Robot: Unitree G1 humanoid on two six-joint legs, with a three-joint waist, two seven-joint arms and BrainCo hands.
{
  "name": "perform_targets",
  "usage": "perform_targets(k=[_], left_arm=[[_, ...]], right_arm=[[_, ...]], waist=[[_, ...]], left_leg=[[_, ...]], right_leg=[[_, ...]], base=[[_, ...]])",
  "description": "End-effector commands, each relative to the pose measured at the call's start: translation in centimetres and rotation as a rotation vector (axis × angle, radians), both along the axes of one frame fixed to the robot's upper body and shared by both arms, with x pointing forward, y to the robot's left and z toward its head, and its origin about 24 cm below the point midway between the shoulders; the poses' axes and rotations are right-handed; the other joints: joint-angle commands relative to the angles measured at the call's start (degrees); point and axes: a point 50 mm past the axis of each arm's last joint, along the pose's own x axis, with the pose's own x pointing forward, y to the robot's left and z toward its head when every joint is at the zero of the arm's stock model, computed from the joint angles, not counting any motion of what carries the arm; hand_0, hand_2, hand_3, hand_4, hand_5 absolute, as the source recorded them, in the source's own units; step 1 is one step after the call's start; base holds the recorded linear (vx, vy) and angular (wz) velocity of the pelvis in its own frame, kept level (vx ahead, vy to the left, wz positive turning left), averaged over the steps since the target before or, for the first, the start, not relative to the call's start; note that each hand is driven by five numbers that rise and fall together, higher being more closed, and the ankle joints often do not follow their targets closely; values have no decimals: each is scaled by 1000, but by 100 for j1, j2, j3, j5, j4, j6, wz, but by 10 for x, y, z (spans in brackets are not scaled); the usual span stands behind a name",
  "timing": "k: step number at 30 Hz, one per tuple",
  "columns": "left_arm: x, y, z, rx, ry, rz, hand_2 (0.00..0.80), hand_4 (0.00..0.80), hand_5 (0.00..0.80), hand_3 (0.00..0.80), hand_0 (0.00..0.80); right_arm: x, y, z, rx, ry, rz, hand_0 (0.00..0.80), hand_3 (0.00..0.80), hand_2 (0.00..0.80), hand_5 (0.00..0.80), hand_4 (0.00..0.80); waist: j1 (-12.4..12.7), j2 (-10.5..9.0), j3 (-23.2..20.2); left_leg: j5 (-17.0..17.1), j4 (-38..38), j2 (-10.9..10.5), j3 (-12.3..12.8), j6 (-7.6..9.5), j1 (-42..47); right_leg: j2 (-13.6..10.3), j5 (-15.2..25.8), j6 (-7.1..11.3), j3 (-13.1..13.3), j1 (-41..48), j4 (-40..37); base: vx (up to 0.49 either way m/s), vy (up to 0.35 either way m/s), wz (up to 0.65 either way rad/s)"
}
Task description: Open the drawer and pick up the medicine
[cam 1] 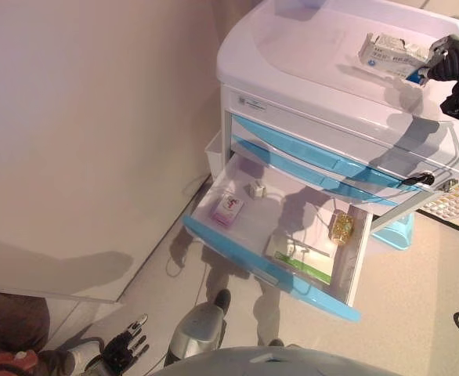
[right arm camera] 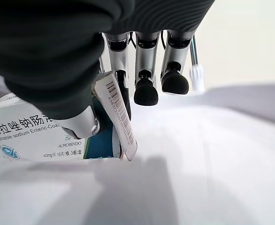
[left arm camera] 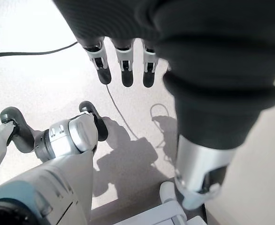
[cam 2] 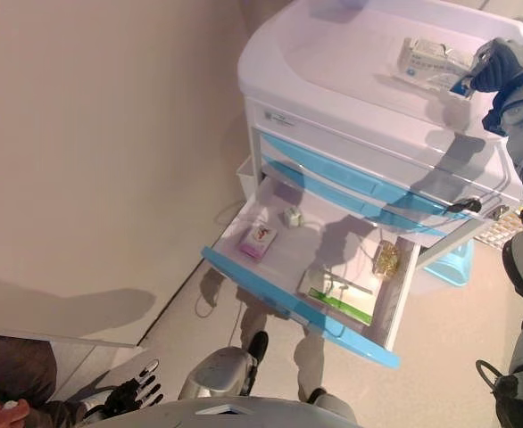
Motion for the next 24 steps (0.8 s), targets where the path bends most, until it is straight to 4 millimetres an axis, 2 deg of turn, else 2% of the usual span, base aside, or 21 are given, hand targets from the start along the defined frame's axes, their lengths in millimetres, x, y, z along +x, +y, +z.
perform_targets(k=[1,2,3,4,5,10,16,21,24], left_arm=[[-6,17,6,40,5,-14,0,0,0,0,0],[-7,17,6,41,10,-17,0,0,0,0,0],[-7,17,6,41,11,-19,0,0,0,0,0],[-7,17,6,42,12,-19,0,0,0,0,0],[-7,18,6,42,14,-15,0,0,0,0,0],[-5,16,6,36,0,-30,0,0,0,0,0],[-3,14,7,29,-19,-45,0,0,0,0,0],[-4,13,7,27,-34,-52,0,0,0,0,0],[-3,13,9,42,-60,-100,0,0,0,0,0]], right_arm=[[-2,-1,17,22,-57,1,759,759,759,759,759],[-2,-2,13,37,-38,-2,747,747,747,747,747],[-2,-3,12,44,-33,-9,558,558,558,558,558],[-2,-4,11,49,-38,-24,44,44,44,44,44],[-2,-5,9,60,-35,-25,0,0,0,0,0],[-3,-7,12,54,-75,-53,0,0,0,0,0],[-8,-8,29,-73,-169,-93,0,0,0,0,0],[-12,-3,51,-133,-286,-103,0,0,0,0,0],[-16,12,74,-160,-407,-69,0,0,0,0,0]], waist=[[148,4,-29],[149,17,-22],[149,20,-18],[141,31,-3],[131,37,5],[112,46,27],[87,33,7],[37,16,5],[-19,5,10]], left_leg=[[-771,-188,-248,-118,280,273],[-771,-187,-246,-113,278,280],[-772,-184,-246,-110,279,282],[-773,-177,-245,-106,280,292],[-775,-176,-239,-104,280,302],[-767,-188,-220,-86,262,323],[-767,-189,-191,-53,249,337],[-773,-199,-168,-20,243,352],[-775,-228,-150,2,236,384]], right_leg=[[-196,466,102,42,-359,490],[-207,461,100,34,-358,498],[-212,460,100,31,-358,501],[-219,458,95,33,-355,509],[-221,451,90,36,-353,518],[-215,446,102,45,-344,500],[-194,442,118,67,-327,462],[-176,445,125,107,-334,462],[-164,464,133,134,-347,461]], base=[[-10,34,2],[0,0,0],[0,0,0],[0,0,0],[0,0,0],[0,0,0],[-8,-15,0],[-13,-21,-4],[-24,-18,-6]])
